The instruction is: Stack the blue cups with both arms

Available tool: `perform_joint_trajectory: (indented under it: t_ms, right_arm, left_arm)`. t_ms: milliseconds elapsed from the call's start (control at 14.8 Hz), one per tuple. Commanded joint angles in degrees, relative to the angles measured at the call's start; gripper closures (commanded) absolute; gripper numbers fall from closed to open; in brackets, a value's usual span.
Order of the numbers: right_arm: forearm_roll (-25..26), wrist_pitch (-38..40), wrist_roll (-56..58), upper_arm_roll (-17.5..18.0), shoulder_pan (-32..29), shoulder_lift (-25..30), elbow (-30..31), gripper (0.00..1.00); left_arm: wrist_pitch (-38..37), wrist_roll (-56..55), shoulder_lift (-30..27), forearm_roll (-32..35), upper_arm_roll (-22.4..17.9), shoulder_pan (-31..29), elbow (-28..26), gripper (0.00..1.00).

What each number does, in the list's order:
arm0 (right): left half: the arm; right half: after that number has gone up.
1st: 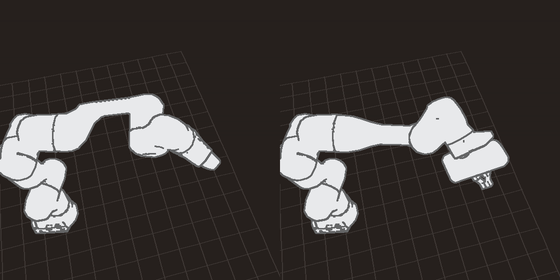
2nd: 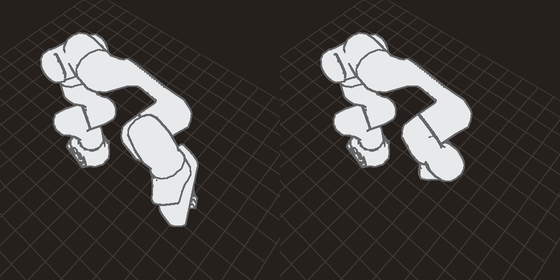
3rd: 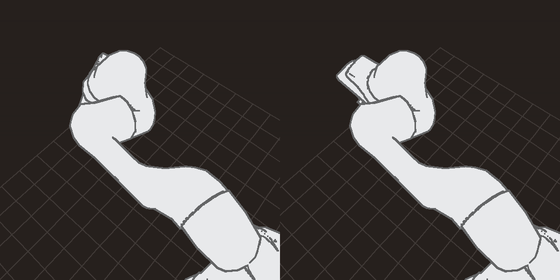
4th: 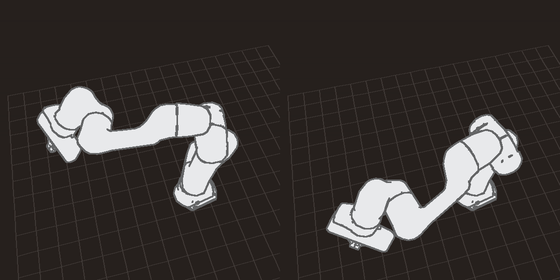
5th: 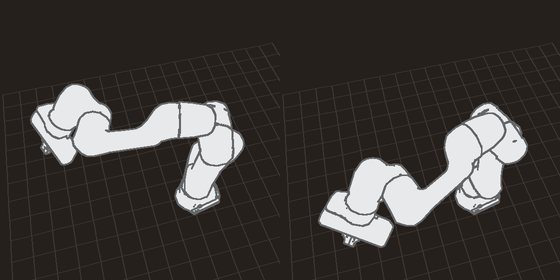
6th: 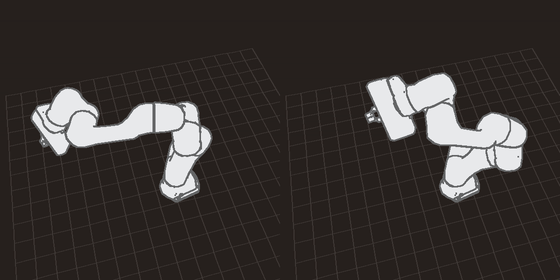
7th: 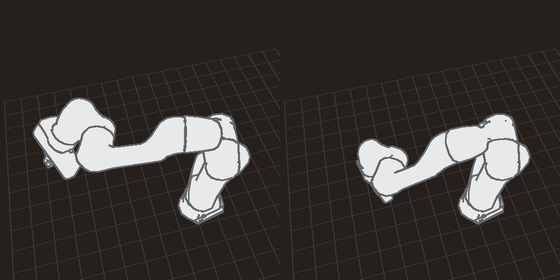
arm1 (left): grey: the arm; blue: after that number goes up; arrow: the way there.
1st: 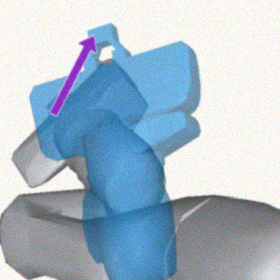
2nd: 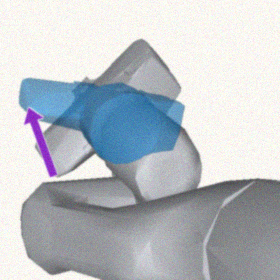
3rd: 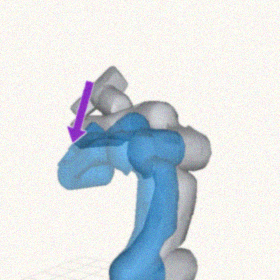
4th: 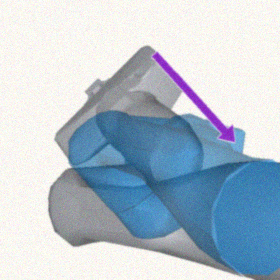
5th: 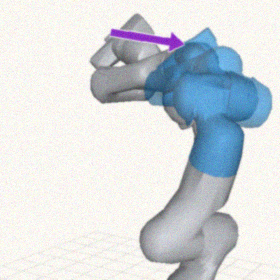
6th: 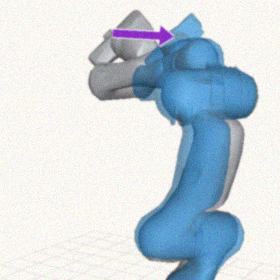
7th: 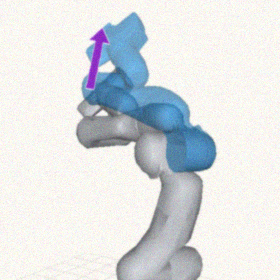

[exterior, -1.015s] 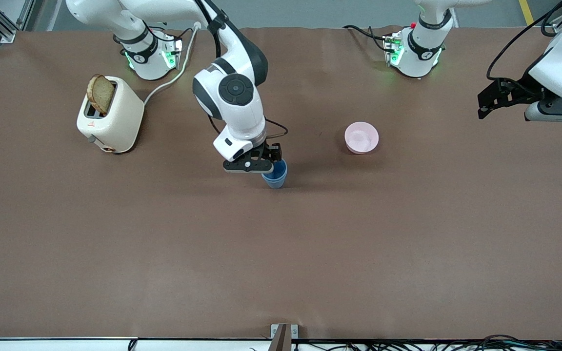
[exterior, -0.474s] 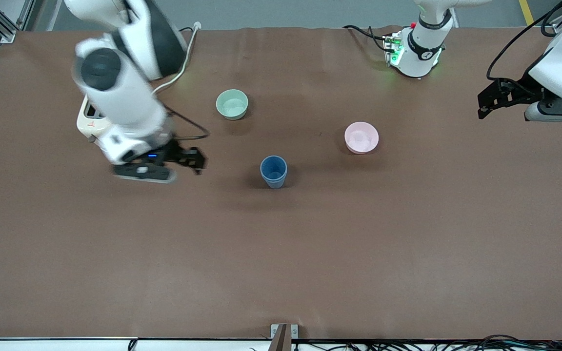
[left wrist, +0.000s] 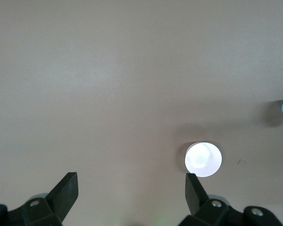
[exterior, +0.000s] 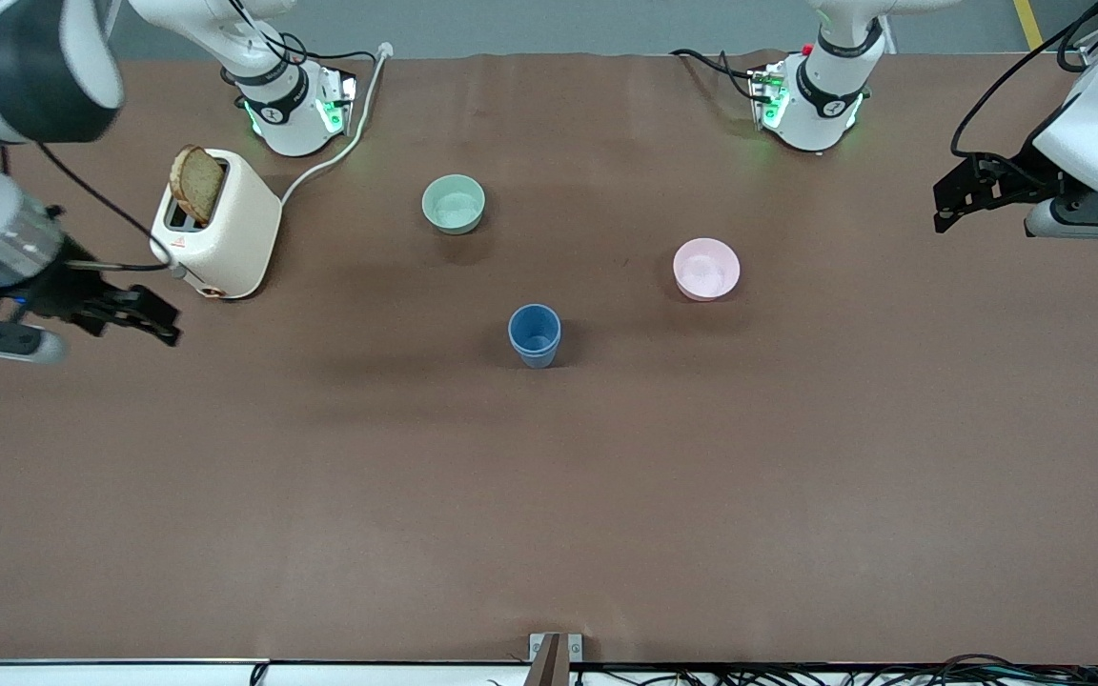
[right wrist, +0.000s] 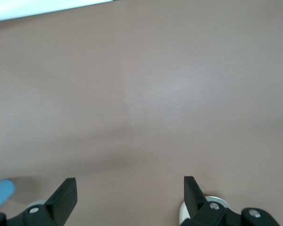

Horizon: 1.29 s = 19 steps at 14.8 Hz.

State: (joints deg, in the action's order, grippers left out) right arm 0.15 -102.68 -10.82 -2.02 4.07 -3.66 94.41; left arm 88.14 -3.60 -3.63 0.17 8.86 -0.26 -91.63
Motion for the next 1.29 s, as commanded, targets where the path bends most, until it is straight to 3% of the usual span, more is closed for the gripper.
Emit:
perform_joint_trajectory:
  t_ms: [0, 203, 474, 812, 1218]
  right_arm:
    - [0.5, 7.4, 5.7, 1.3, -6.1, 1.5, -4.0, 0.0]
    - [0.4, 15.0, 9.8, 1.3, -10.4, 1.5, -8.7, 0.0]
    - [-0.2, 20.8, 13.1, 1.9, -11.2, 1.6, -13.0, 0.0]
    - [0.2, 23.0, 12.8, 2.5, -8.4, 9.1, -6.7, 0.0]
    - [0.4, 21.5, 12.8, 2.4, -8.6, 8.8, -7.0, 0.0]
  left_arm:
    - [-0.2, 1.3, -0.9, -1.1, 0.0, -0.4, -0.5, 0.0]
    - [-0.1, 1.3, -0.9, -1.0, 0.0, -0.4, -0.3, 0.0]
    - [-0.2, 1.2, 0.3, -1.0, 0.0, -0.5, 1.7, 0.0]
    - [-0.2, 1.1, 0.5, -1.0, 0.0, -0.5, 2.2, 0.0]
    - [-0.1, 1.2, 0.7, -1.0, 0.0, -0.5, 2.4, 0.0]
